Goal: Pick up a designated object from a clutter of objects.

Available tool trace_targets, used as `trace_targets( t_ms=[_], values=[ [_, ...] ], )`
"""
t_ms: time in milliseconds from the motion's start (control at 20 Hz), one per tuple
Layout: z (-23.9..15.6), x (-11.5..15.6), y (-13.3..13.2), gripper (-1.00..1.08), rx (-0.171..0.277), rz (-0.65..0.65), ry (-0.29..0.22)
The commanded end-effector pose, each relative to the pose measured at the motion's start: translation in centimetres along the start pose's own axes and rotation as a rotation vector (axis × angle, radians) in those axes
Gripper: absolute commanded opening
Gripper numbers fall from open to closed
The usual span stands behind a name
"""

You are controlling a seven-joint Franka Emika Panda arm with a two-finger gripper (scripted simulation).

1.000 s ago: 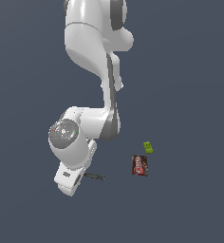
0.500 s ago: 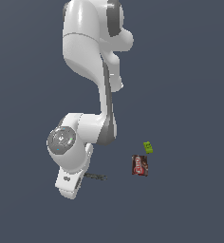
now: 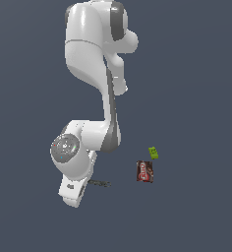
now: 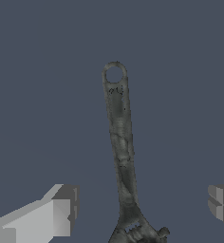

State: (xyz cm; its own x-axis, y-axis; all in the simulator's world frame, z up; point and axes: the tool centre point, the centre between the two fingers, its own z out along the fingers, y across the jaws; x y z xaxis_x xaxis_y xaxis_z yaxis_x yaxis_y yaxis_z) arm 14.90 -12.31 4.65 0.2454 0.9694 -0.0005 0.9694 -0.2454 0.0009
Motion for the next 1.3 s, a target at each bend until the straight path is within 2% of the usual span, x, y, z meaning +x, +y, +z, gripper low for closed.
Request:
trace_targets(
  t_ms=[0, 250, 500, 550, 1250],
  values=[
    [1.2, 0.0, -0.1, 1.00, 0.001, -0.001, 0.000],
    [3.5, 0.0, -0.1, 1.00, 0.001, -0.004, 0.000],
    [3.9, 0.0, 0.0, 1.00, 0.001, -0.003, 0.000],
    [3.9, 0.0, 0.0, -1.00, 0.001, -0.003, 0.000],
    [3.3, 0.4, -0.1, -1.00, 0.001, -0.005, 0.001]
  ],
)
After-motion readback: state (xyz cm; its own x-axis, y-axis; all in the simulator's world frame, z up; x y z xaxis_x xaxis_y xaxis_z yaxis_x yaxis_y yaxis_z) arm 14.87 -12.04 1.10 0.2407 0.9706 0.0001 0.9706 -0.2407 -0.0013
